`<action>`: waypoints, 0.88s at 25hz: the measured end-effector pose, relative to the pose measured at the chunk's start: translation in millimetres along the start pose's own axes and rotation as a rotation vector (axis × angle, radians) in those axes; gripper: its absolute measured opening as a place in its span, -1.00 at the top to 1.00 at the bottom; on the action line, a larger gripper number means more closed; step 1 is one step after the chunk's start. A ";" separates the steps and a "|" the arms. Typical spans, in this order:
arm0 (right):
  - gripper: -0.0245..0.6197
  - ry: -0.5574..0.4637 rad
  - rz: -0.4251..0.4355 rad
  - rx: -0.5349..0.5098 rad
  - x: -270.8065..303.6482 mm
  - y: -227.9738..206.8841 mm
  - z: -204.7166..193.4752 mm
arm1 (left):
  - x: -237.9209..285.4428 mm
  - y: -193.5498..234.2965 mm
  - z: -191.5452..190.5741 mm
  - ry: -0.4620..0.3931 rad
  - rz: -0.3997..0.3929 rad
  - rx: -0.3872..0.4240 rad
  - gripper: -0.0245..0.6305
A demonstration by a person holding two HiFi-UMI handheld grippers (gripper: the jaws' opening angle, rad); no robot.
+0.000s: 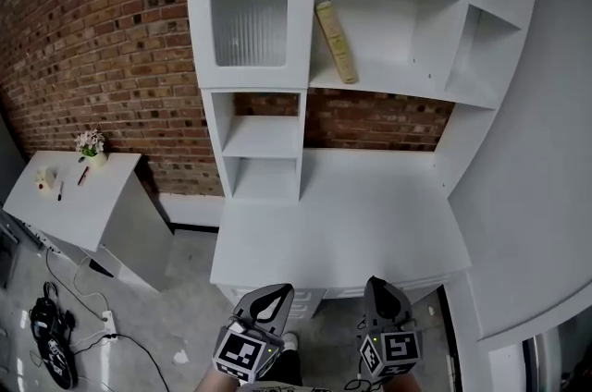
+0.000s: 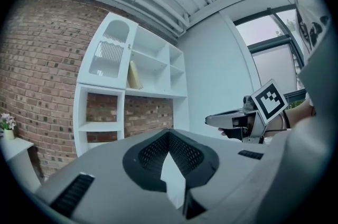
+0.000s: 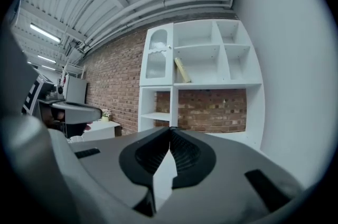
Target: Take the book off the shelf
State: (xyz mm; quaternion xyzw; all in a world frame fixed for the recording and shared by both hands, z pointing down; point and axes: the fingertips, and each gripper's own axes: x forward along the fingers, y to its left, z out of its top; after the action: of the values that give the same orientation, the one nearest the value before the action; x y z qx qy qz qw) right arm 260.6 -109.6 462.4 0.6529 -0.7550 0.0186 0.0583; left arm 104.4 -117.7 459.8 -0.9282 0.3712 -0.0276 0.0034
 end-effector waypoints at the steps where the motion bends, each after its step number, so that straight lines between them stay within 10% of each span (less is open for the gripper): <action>1: 0.90 -0.002 0.002 -0.005 14.3 -3.2 3.6 | 11.2 9.7 1.6 -0.007 0.000 -0.001 0.88; 22: 0.90 -0.134 0.088 -0.129 265.9 -29.2 122.0 | 163.4 204.7 72.3 -0.100 0.117 0.065 0.88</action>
State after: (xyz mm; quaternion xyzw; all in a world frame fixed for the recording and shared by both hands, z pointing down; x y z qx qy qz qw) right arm 244.3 -388.2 369.8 0.6138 -0.7847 -0.0712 0.0485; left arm 85.4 -379.6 390.1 -0.9045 0.4230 0.0069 0.0534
